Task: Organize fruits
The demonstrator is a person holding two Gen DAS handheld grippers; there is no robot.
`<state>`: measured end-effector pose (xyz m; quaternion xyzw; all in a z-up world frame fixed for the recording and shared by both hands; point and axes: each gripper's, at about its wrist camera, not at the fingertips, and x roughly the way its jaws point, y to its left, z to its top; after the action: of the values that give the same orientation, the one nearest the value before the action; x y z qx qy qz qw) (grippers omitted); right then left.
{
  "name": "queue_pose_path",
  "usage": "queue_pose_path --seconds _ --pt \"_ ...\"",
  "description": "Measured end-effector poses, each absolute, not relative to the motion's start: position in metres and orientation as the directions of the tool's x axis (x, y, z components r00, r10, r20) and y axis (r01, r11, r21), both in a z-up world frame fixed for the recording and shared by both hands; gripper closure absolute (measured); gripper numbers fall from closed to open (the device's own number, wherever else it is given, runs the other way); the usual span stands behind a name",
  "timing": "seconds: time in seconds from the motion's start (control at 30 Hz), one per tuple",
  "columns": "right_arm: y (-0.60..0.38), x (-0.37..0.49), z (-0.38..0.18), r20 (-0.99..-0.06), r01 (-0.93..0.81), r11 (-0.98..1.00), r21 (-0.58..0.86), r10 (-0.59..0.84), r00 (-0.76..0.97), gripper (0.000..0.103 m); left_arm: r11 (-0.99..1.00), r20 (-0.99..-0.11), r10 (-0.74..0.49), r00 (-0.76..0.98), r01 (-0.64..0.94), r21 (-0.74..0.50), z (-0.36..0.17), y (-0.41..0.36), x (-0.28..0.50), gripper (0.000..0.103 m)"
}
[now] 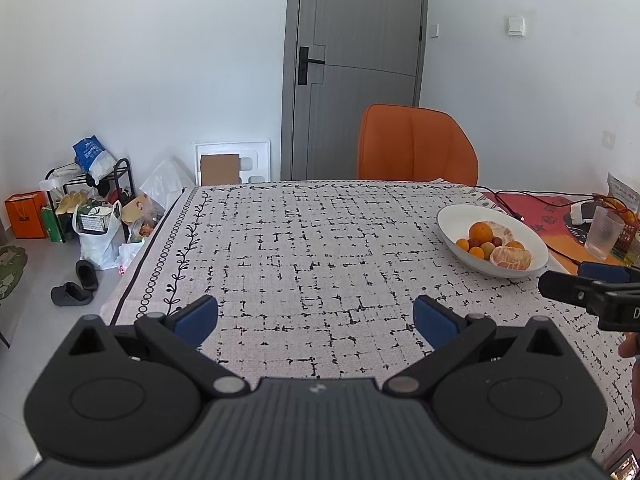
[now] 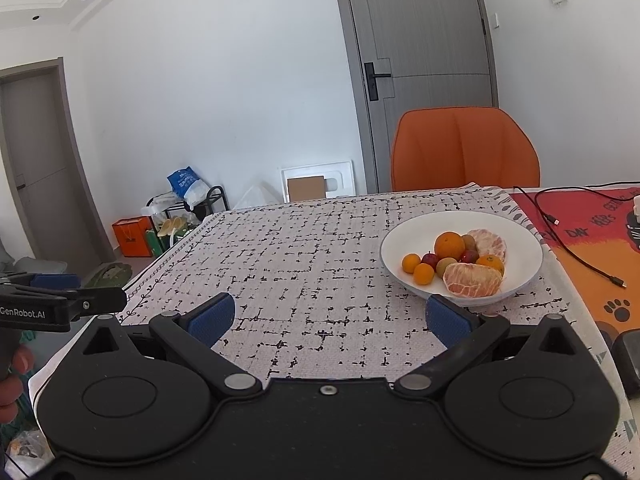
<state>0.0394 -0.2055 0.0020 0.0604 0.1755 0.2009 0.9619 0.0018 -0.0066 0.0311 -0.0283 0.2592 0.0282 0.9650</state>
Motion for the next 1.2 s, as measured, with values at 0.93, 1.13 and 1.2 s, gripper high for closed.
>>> queue_pose_path --seconds 0.93,1.13,1.2 --pt "-0.2051 0.0416 -0.0021 -0.326 -0.36 0.914 0.189 0.404 0.855 0.0 0.996 -0.512 0.028 0.859 -0.064 -0.054 0.0295 -0.0052 0.0049 0.0" --pt "-0.2055 0.0422 -0.004 -0.332 -0.354 0.916 0.191 0.4 0.855 0.0 0.997 -0.514 0.023 0.858 -0.06 -0.057 0.0278 -0.0055 0.0055 0.0" --pt "-0.206 0.0423 -0.0051 -0.334 -0.353 0.916 0.191 0.399 0.854 0.0 0.997 -0.513 0.021 0.858 -0.059 -0.058 0.0271 -0.0057 0.0054 0.0"
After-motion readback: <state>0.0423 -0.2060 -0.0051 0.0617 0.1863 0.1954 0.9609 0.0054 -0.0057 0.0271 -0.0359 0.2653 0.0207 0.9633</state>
